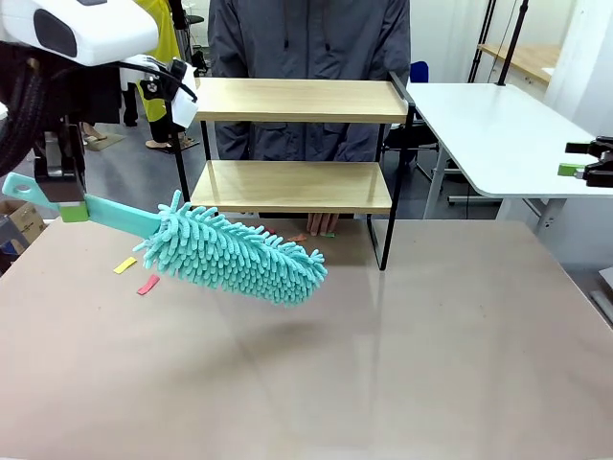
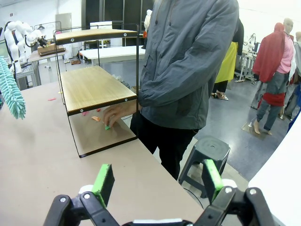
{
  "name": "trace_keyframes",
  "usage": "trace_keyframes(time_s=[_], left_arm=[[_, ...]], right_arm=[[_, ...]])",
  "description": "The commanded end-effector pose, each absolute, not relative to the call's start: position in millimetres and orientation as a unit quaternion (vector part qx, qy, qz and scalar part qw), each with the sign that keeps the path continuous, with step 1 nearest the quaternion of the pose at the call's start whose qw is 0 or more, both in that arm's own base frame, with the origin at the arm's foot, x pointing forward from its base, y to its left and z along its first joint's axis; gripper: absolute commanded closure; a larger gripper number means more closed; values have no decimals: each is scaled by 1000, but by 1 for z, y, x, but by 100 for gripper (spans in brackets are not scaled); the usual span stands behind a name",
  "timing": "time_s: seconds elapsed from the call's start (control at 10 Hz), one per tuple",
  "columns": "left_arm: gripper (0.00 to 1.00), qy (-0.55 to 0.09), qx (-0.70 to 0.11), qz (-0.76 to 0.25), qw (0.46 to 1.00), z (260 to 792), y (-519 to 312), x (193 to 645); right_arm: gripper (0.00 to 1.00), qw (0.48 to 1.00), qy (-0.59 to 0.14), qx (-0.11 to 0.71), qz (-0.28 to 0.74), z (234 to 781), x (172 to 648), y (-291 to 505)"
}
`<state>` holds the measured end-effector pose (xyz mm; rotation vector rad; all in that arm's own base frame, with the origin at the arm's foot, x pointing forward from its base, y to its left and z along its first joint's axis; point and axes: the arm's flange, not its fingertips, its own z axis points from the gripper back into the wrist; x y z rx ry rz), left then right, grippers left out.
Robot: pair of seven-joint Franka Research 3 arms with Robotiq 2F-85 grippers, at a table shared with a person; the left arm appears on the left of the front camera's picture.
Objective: Clean the shelf.
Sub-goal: Clean the specific section of the Shelf indicated by the human with the Duster.
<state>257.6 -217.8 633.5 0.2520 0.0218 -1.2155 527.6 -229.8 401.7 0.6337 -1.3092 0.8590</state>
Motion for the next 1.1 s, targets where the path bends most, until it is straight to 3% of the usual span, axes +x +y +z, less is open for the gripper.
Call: trace_keyframes(time_s=[0.0,0.3,1.0], left_arm=[[87,10,126,-562,817,636,-216,257],[87,10,118,-569,813,633,-218,258],[87,-40,14,-382,923,556,-285,228]], right_arm=[[0,663,-581,280,381,404,528,-228],[0,663,-581,280,381,404,528,-228],[0,663,-581,280,381,404,528,-228]])
